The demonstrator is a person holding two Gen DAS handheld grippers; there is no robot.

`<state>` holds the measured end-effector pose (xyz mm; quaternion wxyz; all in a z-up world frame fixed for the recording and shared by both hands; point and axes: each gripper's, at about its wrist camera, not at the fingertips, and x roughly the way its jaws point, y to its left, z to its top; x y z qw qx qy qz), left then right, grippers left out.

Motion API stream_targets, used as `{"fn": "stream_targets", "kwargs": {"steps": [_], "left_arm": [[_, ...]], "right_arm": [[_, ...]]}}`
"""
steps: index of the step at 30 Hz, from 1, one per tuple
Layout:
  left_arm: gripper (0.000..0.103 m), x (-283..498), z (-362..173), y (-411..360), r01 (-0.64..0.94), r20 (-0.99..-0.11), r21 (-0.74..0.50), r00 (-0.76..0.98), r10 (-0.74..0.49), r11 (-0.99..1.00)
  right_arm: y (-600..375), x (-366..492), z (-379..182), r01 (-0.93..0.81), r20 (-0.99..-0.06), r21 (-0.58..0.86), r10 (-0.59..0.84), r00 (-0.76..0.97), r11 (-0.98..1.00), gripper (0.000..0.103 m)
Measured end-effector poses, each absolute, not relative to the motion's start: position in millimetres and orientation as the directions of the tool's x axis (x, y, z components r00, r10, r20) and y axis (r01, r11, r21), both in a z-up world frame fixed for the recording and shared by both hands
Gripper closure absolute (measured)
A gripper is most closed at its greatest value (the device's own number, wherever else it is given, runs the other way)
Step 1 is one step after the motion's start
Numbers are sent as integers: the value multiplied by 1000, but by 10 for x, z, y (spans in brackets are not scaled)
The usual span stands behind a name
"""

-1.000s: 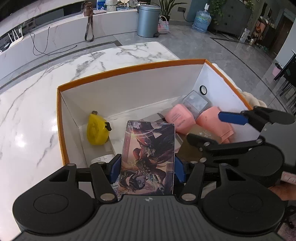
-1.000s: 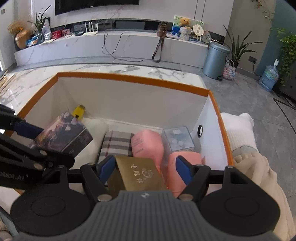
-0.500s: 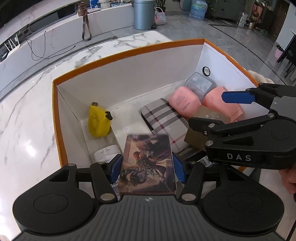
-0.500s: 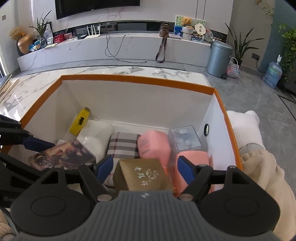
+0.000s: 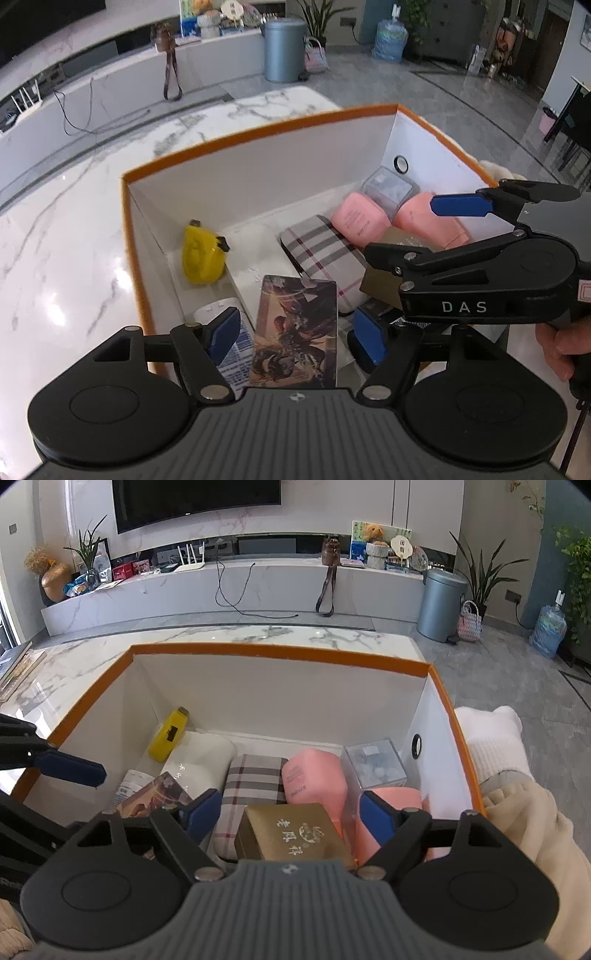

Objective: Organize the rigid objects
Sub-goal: 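Lower the tan box into the box with the right gripper while the left lowers the card box, then open both grippers and withdraw them from the box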

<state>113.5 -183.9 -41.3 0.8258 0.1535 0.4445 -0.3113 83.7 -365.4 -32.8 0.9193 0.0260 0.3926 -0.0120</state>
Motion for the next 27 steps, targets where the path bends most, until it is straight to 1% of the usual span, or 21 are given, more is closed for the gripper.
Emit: {"fn": "stream_targets", "kwargs": {"steps": [4,11,20,27], "left_arm": [[20,1087,-295,-1682,615,-797,-41,455,-397,787],[20,924,-60,-1482,585,-734,-16,544,-407,811],[20,701,192,-1177,516,-639,-35,647,-416,856],[20,461,298,-924,413,-540,-36,758,-365,910]], "right_arm": [[-3611,803,-292,30,-721,25,-3,692,999,18],[-3463,680,-94,-4,-680,13,12,733,1000,18],[-3250,422,114,-9,-647,48,38,762,999,18],[-3037,173,208,-19,-632,37,38,774,999,18]]}}
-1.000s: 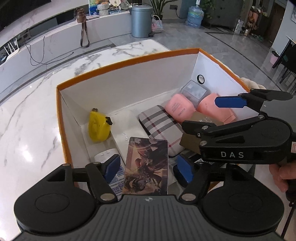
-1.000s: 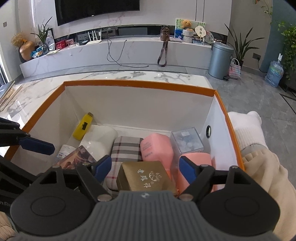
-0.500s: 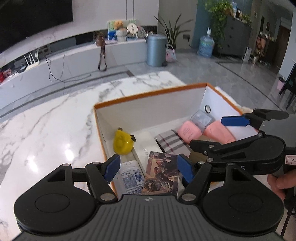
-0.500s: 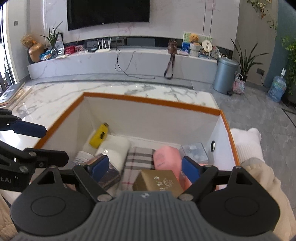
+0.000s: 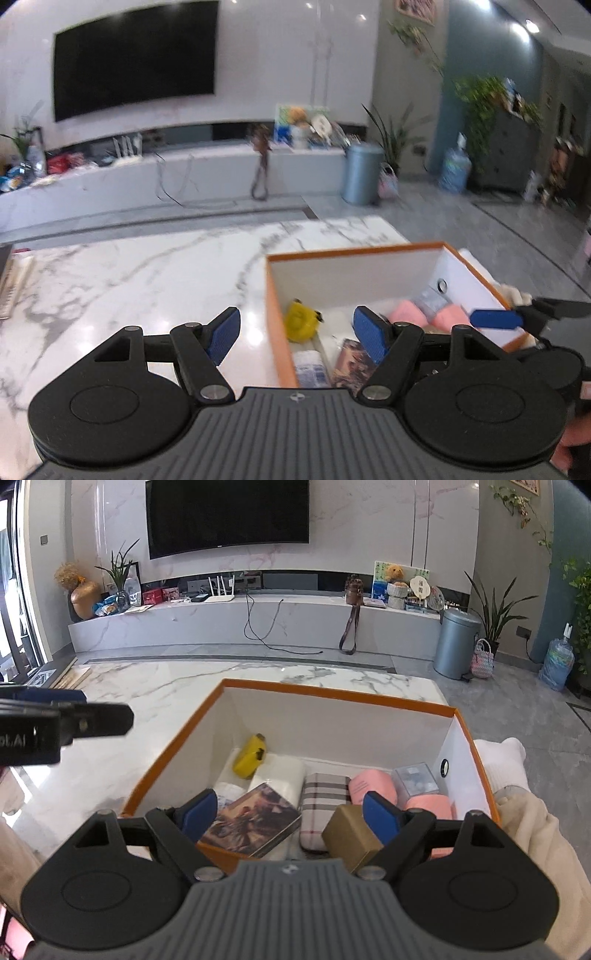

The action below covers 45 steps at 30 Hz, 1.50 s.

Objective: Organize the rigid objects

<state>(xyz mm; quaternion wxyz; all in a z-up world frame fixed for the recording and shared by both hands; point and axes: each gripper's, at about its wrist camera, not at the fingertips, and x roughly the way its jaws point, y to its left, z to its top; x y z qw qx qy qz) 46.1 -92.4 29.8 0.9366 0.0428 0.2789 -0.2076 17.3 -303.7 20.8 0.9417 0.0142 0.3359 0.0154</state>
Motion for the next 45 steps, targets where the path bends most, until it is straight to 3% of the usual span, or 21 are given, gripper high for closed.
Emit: {"fn": "stream_targets", "kwargs": {"steps": [8,14,25,34,45], "left_arm": [[20,216,194,-702,319,-469,-30,833,-296,947],[19,138,63,-595,281,-501,-52,823,-269,958],[5,114,-6,-485,207,-528,-42,826,-197,977],[4,148,-245,-574,205,-611,-28,771,-179,978],[4,157,-242,-590,189,-588,-24,792,-166,982]], "right_arm": [[-2867,-140,309,-6,-590,8,10,808,1000,10],[-2825,-204,218,32,-599,8,-20,800,999,9],[-2805,-206,120,77,-606,36,-40,794,996,8],[-2744,-168,-17,87,-622,-3,-70,780,996,7],[-2749,-156,-34,112,-593,-18,-101,799,994,7]]}}
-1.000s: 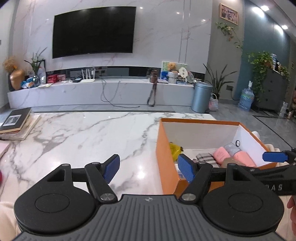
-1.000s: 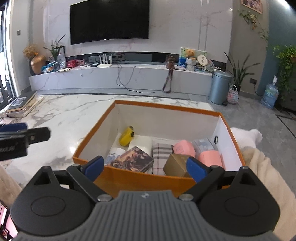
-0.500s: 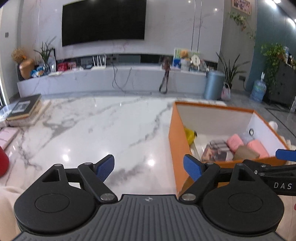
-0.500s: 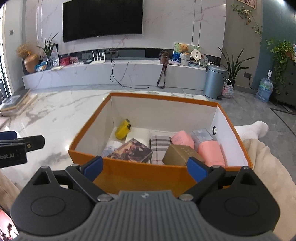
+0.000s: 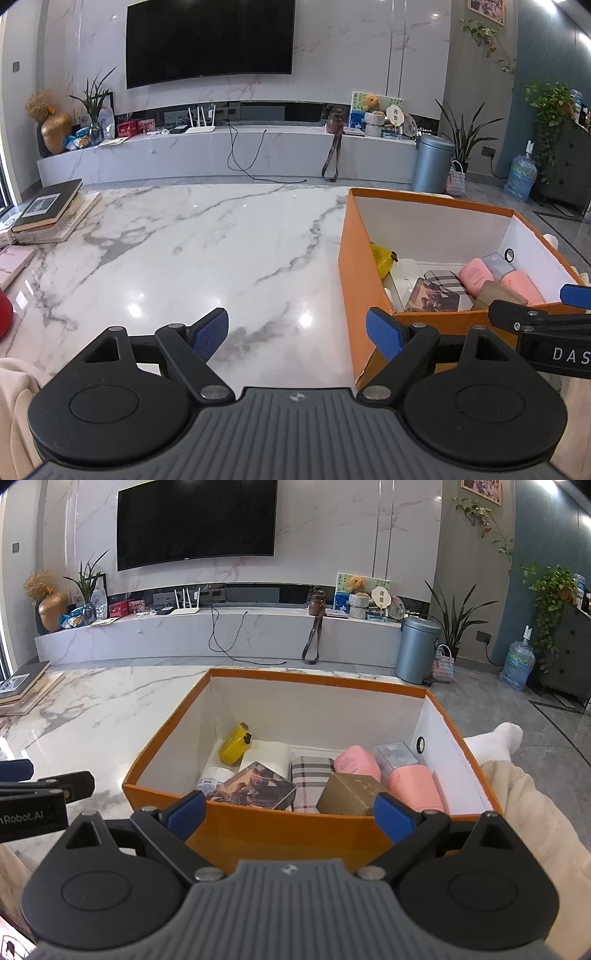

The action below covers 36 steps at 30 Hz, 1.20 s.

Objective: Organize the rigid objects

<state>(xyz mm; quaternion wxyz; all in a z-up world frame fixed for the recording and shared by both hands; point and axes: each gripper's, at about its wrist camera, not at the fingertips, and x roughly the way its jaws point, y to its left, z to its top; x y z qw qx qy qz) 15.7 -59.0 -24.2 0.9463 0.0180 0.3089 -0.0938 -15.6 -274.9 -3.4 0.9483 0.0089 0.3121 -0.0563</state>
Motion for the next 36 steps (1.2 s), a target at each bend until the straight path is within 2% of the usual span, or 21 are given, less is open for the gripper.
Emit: {"fn": "stream_targets", "kwargs": {"steps": [36], "left_arm": [[4,97,-213,-599,195,-582,8,799,-153,981]], "right_arm": [[-2704,-176,-61,98,-600,-26,-93,795,995,7]]}}
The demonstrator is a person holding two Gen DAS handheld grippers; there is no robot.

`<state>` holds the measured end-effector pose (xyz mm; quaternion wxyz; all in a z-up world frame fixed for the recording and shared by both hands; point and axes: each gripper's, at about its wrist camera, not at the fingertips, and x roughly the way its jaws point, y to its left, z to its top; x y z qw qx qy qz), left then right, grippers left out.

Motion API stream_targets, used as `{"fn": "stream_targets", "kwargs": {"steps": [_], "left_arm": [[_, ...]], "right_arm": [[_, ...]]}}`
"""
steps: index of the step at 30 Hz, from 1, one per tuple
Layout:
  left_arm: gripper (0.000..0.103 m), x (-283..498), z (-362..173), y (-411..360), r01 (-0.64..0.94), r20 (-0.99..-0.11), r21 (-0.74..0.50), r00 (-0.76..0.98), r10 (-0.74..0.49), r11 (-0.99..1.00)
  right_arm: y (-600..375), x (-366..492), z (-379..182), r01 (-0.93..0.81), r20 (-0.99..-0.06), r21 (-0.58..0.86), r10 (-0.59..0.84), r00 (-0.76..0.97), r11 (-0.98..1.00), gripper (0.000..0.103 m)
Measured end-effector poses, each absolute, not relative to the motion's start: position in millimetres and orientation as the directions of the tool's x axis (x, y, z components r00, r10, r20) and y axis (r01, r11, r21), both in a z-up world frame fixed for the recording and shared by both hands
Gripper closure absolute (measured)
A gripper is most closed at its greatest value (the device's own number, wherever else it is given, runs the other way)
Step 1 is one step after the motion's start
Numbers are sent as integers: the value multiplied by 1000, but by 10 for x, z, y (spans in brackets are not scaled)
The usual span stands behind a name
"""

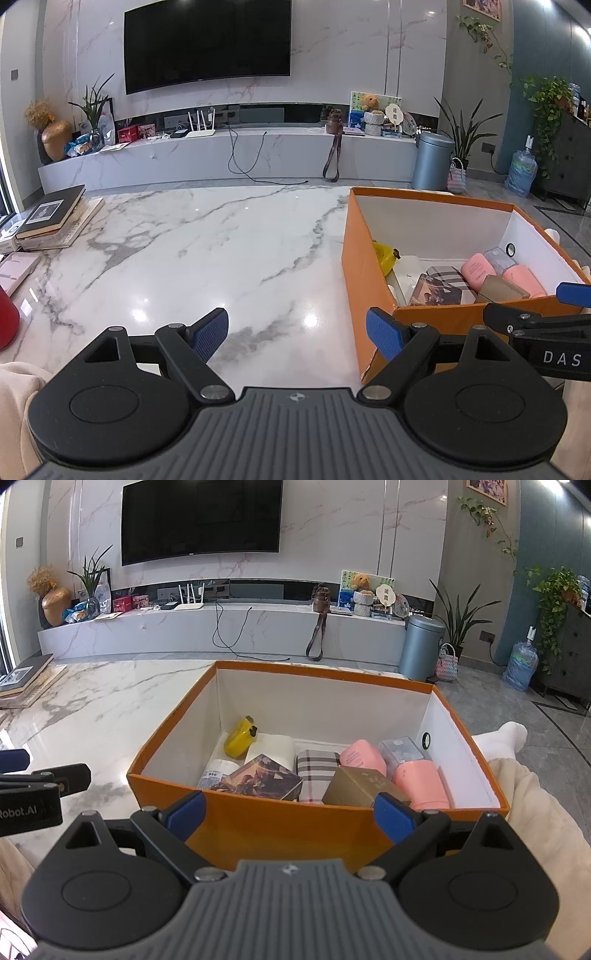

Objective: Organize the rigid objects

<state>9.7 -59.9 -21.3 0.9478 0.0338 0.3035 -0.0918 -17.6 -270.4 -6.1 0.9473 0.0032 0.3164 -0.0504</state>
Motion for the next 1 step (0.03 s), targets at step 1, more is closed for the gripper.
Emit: {"fn": "stream_targets", "kwargs": {"steps": [1], "left_arm": [[4,99,-211,-597,192,-583,6,798,-153,981]], "right_arm": [[-2703,-175,-61,98,-599,-26,-94,795,995,7]]}}
